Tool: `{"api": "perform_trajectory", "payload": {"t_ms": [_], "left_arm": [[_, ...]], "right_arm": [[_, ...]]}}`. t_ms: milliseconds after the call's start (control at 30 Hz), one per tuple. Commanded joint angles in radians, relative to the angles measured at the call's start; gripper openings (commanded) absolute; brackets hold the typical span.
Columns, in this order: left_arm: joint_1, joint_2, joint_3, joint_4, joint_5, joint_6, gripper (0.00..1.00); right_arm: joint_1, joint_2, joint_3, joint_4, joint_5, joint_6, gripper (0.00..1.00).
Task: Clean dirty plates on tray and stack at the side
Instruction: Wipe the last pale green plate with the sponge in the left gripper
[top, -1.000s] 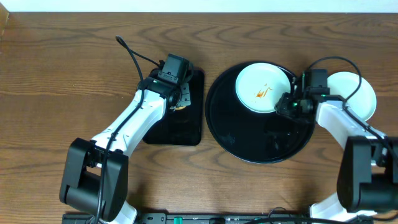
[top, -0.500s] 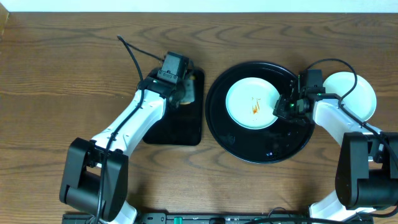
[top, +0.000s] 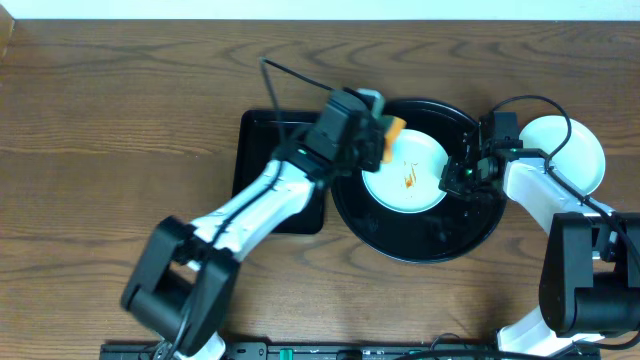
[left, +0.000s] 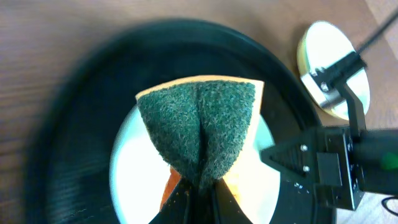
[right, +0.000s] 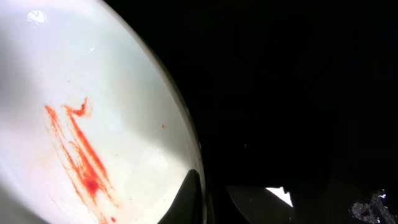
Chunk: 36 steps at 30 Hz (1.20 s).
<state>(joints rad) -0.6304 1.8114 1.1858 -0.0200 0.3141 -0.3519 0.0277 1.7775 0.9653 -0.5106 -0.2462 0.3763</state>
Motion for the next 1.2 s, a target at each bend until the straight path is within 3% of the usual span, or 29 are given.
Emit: {"api": "perform_trajectory", "payload": {"t_ms": [0, 200, 533, 733, 900, 1033, 1167], "left_arm": [[-0.051, 0.07, 0.003, 0.044, 0.015, -0.022, 0.07], [-0.116, 0.163, 0.003, 0.161, 0.015, -0.158, 0.07], [-0.172, 0.272, 0.003, 0.231, 0.008, -0.149, 0.07], [-0.136, 0.283, 0.003, 0.106, -0.227, -0.108, 0.08], [-0.071, 0.27, 0.018, 0.003, -0.233, -0.072, 0.07], [-0.057, 0.2, 0.056, -0.081, -0.208, 0.023, 0.07], [-0.062, 0.098, 0.063, -0.058, -0.134, 0.062, 0.08]], "right_arm": [[0.013, 0.01, -0.013, -0.022, 0.01, -0.033, 0.01], [0.013, 0.01, -0.013, -0.031, 0.01, -0.034, 0.01], [0.013, 0.01, -0.013, -0.04, 0.01, -0.034, 0.01], [0.013, 0.01, -0.013, -0.053, 0.01, -0.034, 0.01], [0.013, 0.01, -0.013, -0.058, 0.01, -0.034, 0.01], [0.013, 0.01, -0.013, -0.058, 0.01, -0.034, 0.01], [0.013, 0.01, -0.013, -0.058, 0.01, -0.034, 0.01]]}}
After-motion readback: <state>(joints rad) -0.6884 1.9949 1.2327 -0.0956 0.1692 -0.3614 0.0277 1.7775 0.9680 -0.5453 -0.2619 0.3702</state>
